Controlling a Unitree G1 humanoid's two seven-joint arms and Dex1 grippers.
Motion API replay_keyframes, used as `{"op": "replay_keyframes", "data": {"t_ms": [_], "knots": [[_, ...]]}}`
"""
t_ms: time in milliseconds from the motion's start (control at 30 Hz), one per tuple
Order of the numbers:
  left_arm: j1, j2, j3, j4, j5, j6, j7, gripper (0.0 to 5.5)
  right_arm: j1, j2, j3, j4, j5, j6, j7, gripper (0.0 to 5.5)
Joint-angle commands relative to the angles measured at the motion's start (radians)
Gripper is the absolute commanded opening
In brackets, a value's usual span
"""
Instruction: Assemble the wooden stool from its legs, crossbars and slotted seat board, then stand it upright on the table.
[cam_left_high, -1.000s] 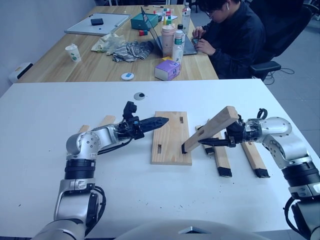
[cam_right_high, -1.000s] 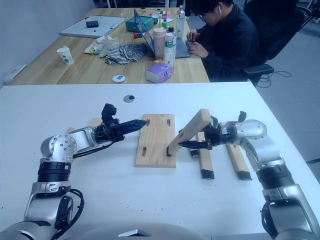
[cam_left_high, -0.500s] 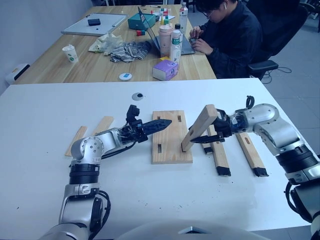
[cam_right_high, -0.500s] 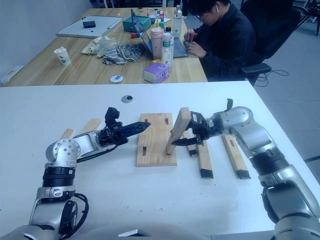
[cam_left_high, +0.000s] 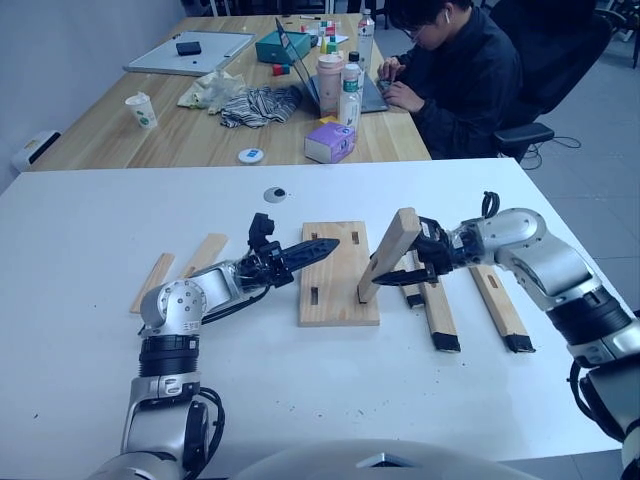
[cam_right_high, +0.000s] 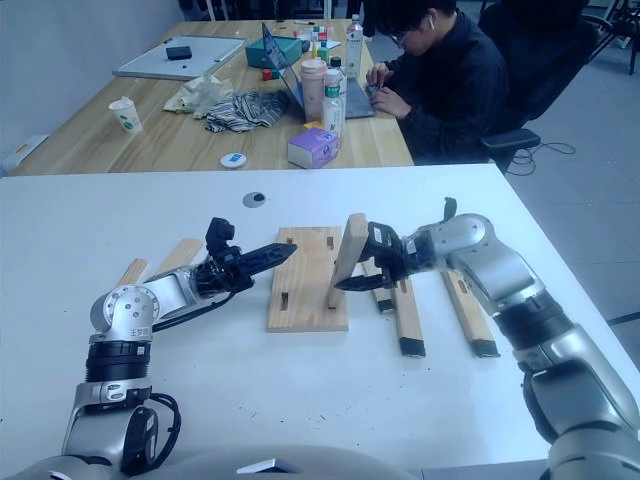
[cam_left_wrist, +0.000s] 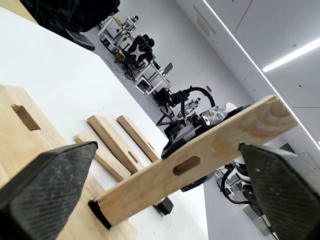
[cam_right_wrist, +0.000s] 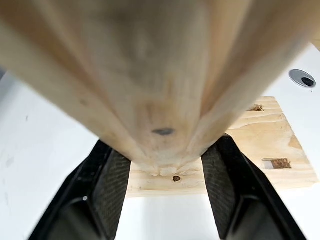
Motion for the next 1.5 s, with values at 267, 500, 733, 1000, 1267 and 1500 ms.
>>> {"op": "replay_keyframes", "data": {"t_ms": [267,500,733,1000,1267,1500], "knots": [[-0.017,0.039,0.034,0.001,0.001,-0.026,0.032,5.24,0.151,-0.085,-0.065,-0.163,-0.046,0.363,-0.131,3.54],[-0.003,0.049,0.052,0.015,0.009,-0.050,0.040,5.24,0.109,-0.038,-0.161,0.016,-0.216,0.238,-0.287,4.18],[-0.014,0.052,0.041,0.038,0.018,-0.063,0.041,5.24,0.140,0.126,-0.181,0.128,-0.258,0.187,-0.405,4.18],[-0.015,0.050,0.031,0.041,0.016,-0.064,0.039,5.24,0.099,0.222,-0.157,0.258,-0.337,0.157,-0.469,4.18],[-0.001,0.030,0.028,0.026,0.010,-0.068,0.053,5.24,0.031,0.271,-0.086,0.379,-0.441,0.098,-0.446,4.18],[0.013,0.018,0.036,0.012,0.003,-0.073,0.070,5.24,-0.001,0.268,-0.091,0.439,-0.465,0.193,-0.415,3.97]]}}
